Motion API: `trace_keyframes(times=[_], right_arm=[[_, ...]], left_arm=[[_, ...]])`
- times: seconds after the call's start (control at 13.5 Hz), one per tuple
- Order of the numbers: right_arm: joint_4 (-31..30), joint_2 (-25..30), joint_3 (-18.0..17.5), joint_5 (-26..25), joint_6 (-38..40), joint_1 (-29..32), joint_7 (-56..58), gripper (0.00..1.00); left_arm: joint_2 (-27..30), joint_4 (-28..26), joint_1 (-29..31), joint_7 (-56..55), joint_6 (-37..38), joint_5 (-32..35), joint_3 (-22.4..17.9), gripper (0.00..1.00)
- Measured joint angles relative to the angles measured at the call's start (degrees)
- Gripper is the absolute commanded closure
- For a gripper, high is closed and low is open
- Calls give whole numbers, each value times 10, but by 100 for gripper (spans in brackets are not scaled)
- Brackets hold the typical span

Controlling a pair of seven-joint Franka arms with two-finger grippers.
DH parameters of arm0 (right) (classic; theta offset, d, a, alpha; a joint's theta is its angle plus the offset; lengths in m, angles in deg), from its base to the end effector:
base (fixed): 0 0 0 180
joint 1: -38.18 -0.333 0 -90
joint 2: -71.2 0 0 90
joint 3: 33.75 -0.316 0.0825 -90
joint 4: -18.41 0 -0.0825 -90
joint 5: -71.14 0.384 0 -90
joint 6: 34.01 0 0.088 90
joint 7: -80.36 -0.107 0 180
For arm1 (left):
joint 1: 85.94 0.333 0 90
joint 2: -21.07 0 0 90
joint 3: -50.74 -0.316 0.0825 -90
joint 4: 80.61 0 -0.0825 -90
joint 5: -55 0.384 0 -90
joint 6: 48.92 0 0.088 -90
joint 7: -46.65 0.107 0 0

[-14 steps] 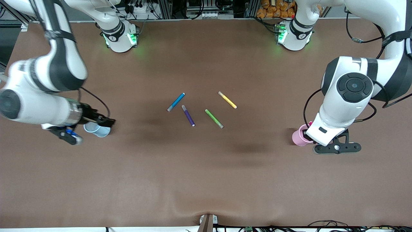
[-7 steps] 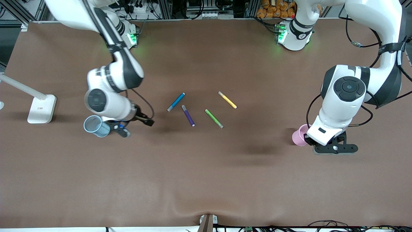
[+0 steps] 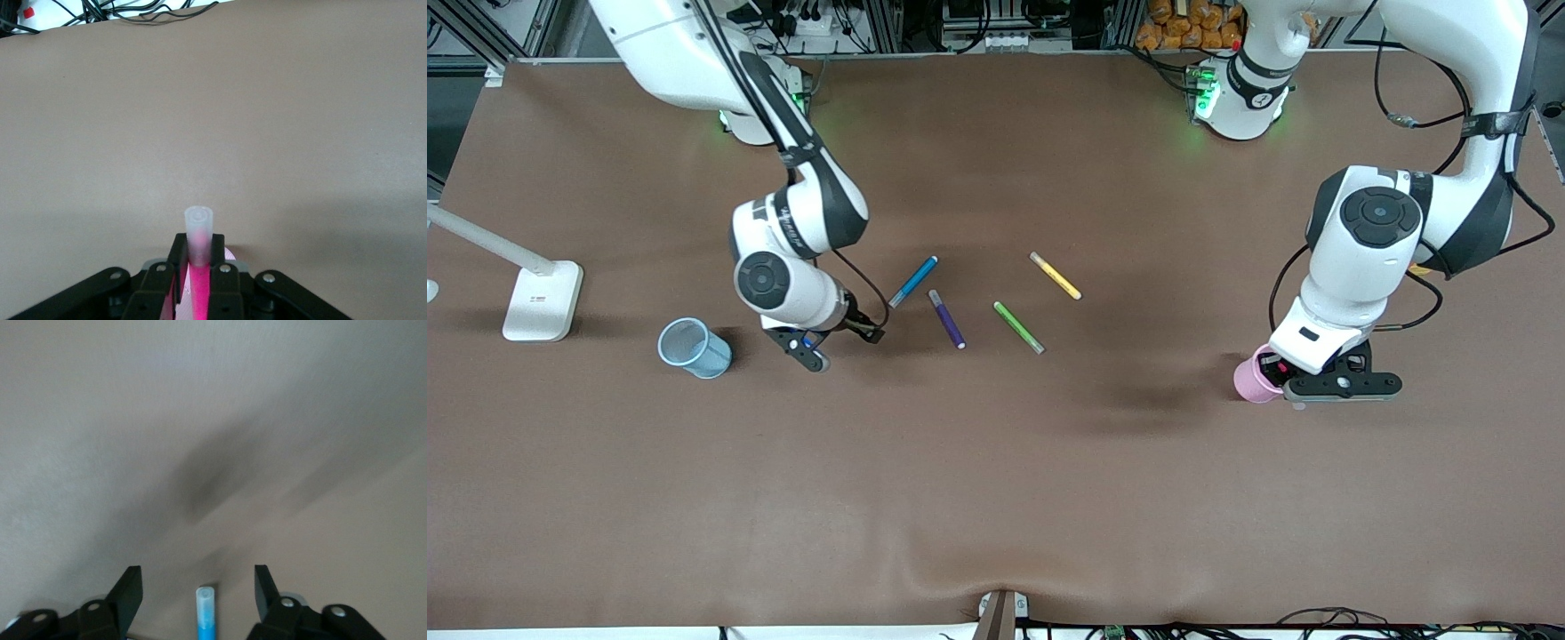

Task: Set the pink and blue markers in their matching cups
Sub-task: 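Grasp the blue marker with the right gripper and lift it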

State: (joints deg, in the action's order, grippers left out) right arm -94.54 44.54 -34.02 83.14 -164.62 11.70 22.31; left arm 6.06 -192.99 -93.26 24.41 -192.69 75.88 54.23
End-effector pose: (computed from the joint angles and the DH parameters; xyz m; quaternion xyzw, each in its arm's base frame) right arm 0.5316 0.2734 0.2203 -0.9346 0.3389 0.1081 0.0026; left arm 0.6196 -0.1192 0.3713 -0.9823 0.0296 -0.1693 0.0742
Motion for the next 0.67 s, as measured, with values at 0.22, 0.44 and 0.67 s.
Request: trace_keyframes(times=[0.22,0.44,0.67], right_arm=[[-17,-8,0,0,-28,-39,-29,48],[-58,-8,0,0,-77,-52,-33,49],[-68,-8,1,0,-86,-52,-33,56]], left_arm=[[1,-33,14,0,-48,1,0,100],[3,-39,16,0,-49,1,1,100],[4,-44,16,0,-49,1,1,100]])
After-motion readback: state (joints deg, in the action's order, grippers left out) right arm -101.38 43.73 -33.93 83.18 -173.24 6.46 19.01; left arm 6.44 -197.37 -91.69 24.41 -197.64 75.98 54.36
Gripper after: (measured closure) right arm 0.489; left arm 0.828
